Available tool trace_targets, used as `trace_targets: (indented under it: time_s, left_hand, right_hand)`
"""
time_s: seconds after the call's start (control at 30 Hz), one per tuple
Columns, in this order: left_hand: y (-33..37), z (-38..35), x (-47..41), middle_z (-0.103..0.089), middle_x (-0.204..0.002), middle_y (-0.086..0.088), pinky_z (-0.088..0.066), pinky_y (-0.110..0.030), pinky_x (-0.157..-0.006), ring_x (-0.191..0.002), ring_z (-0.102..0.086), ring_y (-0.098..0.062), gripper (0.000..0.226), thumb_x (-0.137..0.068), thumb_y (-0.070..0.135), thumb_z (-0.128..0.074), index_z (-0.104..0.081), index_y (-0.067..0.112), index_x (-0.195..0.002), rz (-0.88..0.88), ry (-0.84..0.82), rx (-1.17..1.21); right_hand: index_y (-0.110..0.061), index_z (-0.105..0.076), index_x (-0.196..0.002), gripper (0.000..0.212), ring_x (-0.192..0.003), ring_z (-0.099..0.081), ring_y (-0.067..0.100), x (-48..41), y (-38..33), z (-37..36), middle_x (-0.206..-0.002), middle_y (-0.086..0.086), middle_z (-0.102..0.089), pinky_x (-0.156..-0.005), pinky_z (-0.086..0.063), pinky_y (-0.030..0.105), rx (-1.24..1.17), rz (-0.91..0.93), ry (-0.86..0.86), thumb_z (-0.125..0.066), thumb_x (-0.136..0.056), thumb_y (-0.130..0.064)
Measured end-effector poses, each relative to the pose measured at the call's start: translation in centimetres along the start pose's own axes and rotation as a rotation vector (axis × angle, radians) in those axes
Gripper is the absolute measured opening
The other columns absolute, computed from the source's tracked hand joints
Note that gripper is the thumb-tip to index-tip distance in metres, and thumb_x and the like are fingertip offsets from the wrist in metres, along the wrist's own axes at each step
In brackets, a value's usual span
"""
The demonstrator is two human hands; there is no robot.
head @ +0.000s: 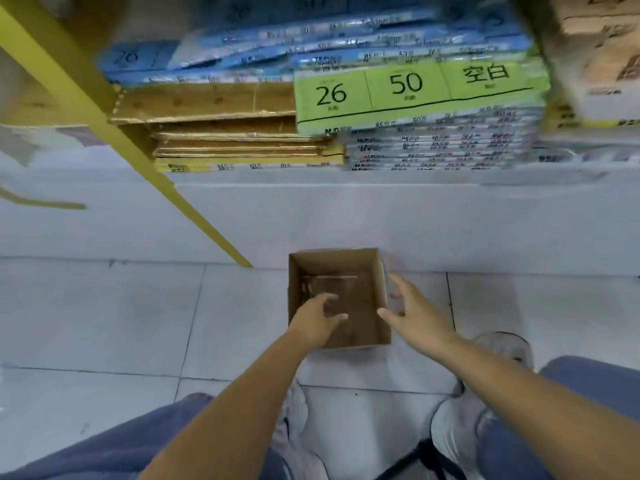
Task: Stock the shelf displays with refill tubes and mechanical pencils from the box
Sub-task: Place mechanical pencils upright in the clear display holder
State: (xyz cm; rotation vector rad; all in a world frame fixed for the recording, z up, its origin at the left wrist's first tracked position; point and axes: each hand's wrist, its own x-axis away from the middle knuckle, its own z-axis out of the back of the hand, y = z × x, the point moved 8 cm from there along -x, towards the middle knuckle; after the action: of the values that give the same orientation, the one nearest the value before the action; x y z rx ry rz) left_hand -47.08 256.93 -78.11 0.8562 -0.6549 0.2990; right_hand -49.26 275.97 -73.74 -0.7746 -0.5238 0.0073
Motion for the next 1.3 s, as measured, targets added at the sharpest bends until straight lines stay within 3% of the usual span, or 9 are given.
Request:
trace_targets:
  time_s: [0.1, 0.2, 0.27, 0.4, 0.57, 0.77, 0.9, 1.03, 1.3]
  left_hand:
    - [-1.3, -1.2, -1.9, -0.058, -0.135, -0.003, -0.055, -0.040, -0.094, -0.116, -0.059, -0.021, 0.055, -0.093, 0.033, -0.068, -0.046, 0.024, -0.142, 0.052, -0.024, 0.056]
    - [-2.0, -1.6, -3.3, -0.047, -0.147, -0.005, -0.054, -0.048, -0.097, -0.126, -0.054, -0.024, 0.064, -0.094, 0.031, -0.067, -0.036, 0.025, -0.150, 0.062, -0.011, 0.073]
    - [-2.1, -1.5, -4.5, -0.036, -0.155, -0.007, -0.049, -0.048, -0.104, -0.134, -0.047, -0.026, 0.065, -0.097, 0.028, -0.063, -0.030, 0.024, -0.153, 0.054, 0.019, 0.054]
    - [-1.3, -1.1, -6.9, -0.018, -0.165, -0.001, -0.017, -0.037, -0.122, -0.150, -0.018, -0.023, 0.062, -0.101, 0.022, -0.054, -0.025, 0.023, -0.156, -0.013, 0.108, -0.042]
    - [-1.4, -2.2, -8.8, -0.017, -0.164, -0.002, -0.014, -0.035, -0.121, -0.150, -0.017, -0.024, 0.060, -0.101, 0.020, -0.053, -0.027, 0.024, -0.155, -0.011, 0.125, -0.019]
    - [-1.9, -2.8, -10.4, -0.030, -0.154, -0.006, -0.025, -0.021, -0.112, -0.138, -0.036, -0.024, 0.047, -0.098, 0.014, -0.059, -0.048, 0.018, -0.144, -0.033, 0.139, -0.001]
    - [-3.1, -3.1, -11.3, -0.042, -0.122, 0.004, -0.027, 0.007, -0.075, -0.125, -0.048, -0.027, 0.030, -0.094, 0.007, -0.063, -0.060, 0.007, -0.124, 0.002, 0.203, -0.054]
    - [-2.3, -3.0, -11.8, -0.052, -0.133, -0.011, -0.035, -0.018, -0.088, -0.120, -0.052, -0.030, 0.023, -0.092, 0.011, -0.066, -0.067, 0.009, -0.115, -0.068, 0.169, -0.177]
    - [-1.5, -2.8, -10.1, -0.051, -0.138, -0.008, -0.040, -0.027, -0.096, -0.119, -0.053, -0.027, 0.027, -0.097, 0.016, -0.059, -0.063, 0.015, -0.124, -0.109, 0.123, -0.290]
  right_hand:
    - [-0.030, -0.028, -0.147, 0.065, -0.084, -0.059, 0.002, -0.3, 1.6, -0.9, -0.121, -0.008, -0.052, -0.069, -0.041, 0.017, -0.078, -0.063, 0.026, -0.061, -0.091, -0.033]
    - [-0.030, -0.034, -0.144, 0.054, -0.087, -0.057, 0.003, -0.2, 2.7, -1.9, -0.119, -0.009, -0.053, -0.069, -0.040, 0.014, -0.146, -0.095, 0.031, -0.056, -0.095, -0.032]
    - [-0.030, -0.037, -0.143, 0.049, -0.086, -0.054, -0.001, -0.2, 2.9, -2.3, -0.119, -0.008, -0.054, -0.067, -0.039, 0.011, -0.154, -0.105, 0.024, -0.053, -0.096, -0.031]
    - [-0.031, -0.036, -0.141, 0.047, -0.084, -0.054, -0.012, -0.2, 3.0, -2.3, -0.108, -0.017, -0.053, -0.063, -0.042, 0.003, -0.144, -0.104, 0.009, -0.051, -0.097, -0.032]
    - [-0.034, -0.036, -0.137, 0.043, -0.084, -0.052, -0.019, -0.1, 3.3, -2.5, -0.105, -0.022, -0.053, -0.060, -0.040, -0.001, -0.207, -0.114, 0.008, -0.051, -0.097, -0.028]
    - [-0.042, -0.033, -0.130, 0.038, -0.086, -0.054, -0.014, -0.1, 3.4, -2.7, -0.105, -0.022, -0.052, -0.060, -0.043, 0.003, -0.274, -0.121, -0.020, -0.051, -0.098, -0.031]
    - [-0.045, -0.033, -0.128, 0.038, -0.085, -0.054, -0.013, -0.2, 3.4, -2.8, -0.105, -0.022, -0.050, -0.059, -0.044, 0.004, -0.294, -0.129, -0.026, -0.051, -0.097, -0.031]
    - [-0.046, -0.033, -0.126, 0.039, -0.082, -0.055, -0.011, -0.3, 3.3, -2.8, -0.106, -0.020, -0.051, -0.059, -0.044, 0.005, -0.310, -0.128, -0.031, -0.052, -0.097, -0.028]
    - [-0.036, -0.036, -0.136, 0.042, -0.080, -0.054, -0.013, 0.0, 3.0, -2.4, -0.104, -0.020, -0.049, -0.059, -0.044, 0.005, -0.293, -0.139, -0.031, -0.051, -0.098, -0.027]
